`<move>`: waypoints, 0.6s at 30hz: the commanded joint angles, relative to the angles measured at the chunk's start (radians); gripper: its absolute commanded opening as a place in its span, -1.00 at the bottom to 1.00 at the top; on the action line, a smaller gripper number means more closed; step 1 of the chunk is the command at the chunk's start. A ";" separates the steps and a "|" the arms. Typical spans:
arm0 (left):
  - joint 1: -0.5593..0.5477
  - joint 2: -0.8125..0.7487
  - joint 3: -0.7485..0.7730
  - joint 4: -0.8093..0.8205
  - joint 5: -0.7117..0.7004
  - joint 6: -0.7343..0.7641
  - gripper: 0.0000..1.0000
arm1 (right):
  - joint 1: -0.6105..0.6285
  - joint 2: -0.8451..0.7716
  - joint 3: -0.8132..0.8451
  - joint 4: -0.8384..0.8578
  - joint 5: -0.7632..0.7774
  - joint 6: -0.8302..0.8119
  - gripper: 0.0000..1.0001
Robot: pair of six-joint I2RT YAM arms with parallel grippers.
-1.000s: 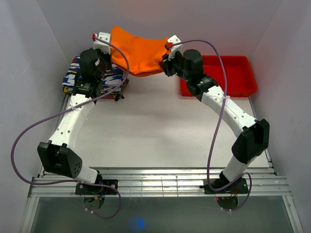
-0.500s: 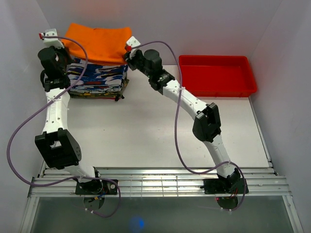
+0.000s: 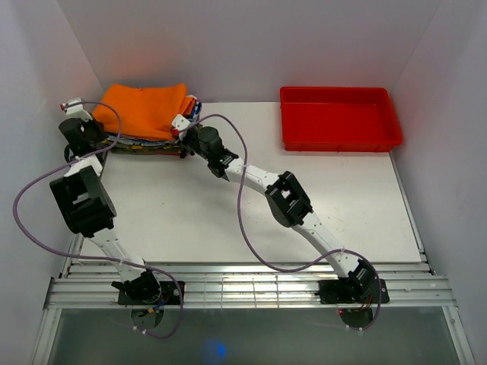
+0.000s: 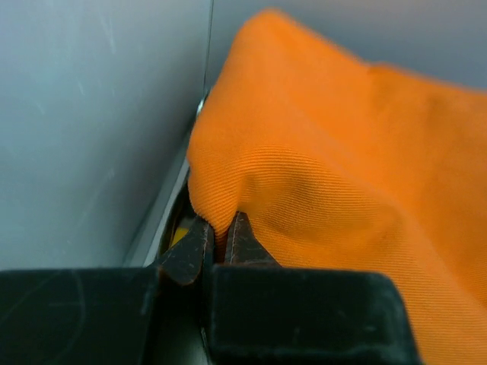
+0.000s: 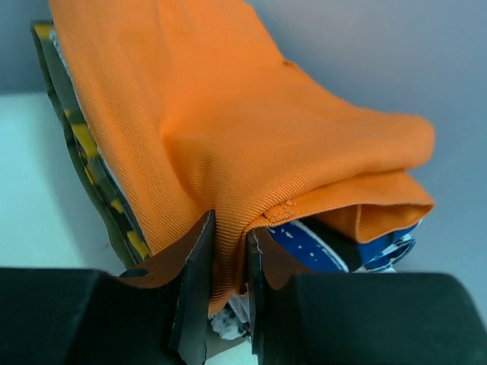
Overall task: Fold and stack the trousers
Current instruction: Neatly place the folded trousers to the corner
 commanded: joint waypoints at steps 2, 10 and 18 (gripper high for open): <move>0.033 0.090 0.061 0.100 -0.032 0.032 -1.00 | -0.030 0.007 0.008 0.105 0.106 -0.096 -0.85; 0.036 0.126 0.111 0.081 -0.041 0.006 -1.00 | -0.040 -0.060 -0.025 0.113 0.089 -0.124 -0.85; 0.036 0.095 0.240 0.123 -0.046 -0.081 -1.00 | -0.061 -0.119 0.019 0.157 0.078 -0.154 -0.85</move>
